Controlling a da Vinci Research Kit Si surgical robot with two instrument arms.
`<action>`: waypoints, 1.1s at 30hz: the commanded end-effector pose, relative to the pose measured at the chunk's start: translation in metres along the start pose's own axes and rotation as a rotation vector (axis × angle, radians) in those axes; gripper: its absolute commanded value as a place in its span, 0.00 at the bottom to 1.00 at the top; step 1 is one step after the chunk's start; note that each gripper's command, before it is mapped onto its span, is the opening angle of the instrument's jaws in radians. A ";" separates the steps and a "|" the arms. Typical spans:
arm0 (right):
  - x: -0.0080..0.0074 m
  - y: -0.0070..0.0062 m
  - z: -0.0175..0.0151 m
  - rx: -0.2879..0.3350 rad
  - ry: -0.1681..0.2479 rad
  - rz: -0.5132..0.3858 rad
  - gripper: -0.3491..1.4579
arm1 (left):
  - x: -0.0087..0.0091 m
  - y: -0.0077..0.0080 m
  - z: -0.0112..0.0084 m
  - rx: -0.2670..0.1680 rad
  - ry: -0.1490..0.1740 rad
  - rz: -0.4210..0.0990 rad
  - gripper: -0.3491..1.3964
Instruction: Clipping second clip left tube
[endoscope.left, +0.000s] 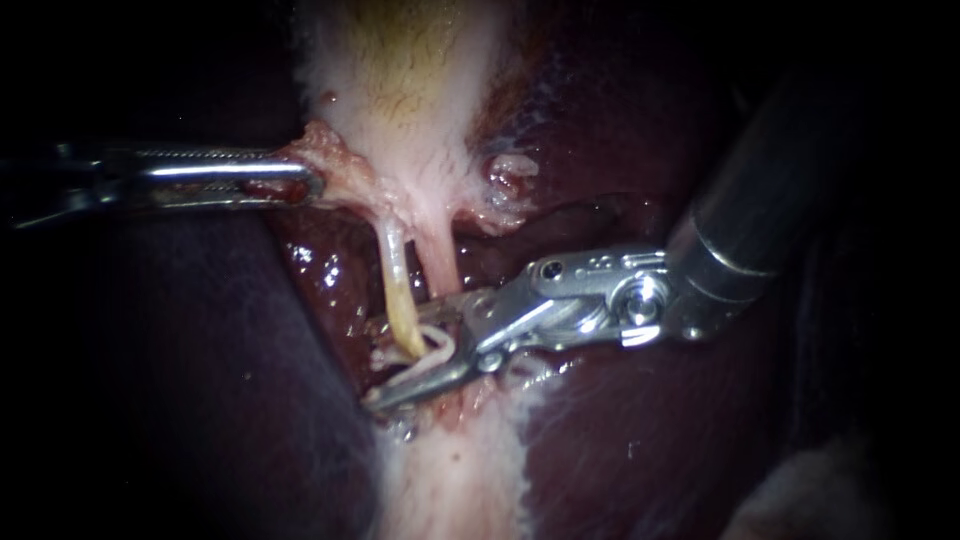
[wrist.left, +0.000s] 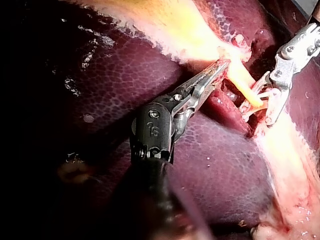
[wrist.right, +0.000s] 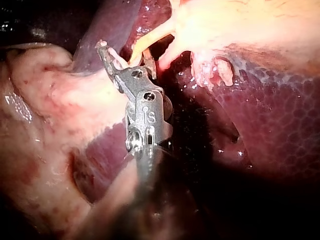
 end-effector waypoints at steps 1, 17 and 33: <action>0.0002 -0.0002 0.0000 0.003 0.004 -0.001 0.46 | 0.0000 0.0000 0.0000 0.000 0.000 0.000 0.00; 0.0031 -0.0058 0.0005 0.135 0.002 -0.039 0.44 | 0.0000 -0.0001 -0.0001 -0.001 0.000 0.000 0.00; 0.0033 -0.0056 0.0000 0.132 0.007 -0.032 0.40 | -0.0001 -0.0001 -0.0001 -0.001 0.000 0.000 0.00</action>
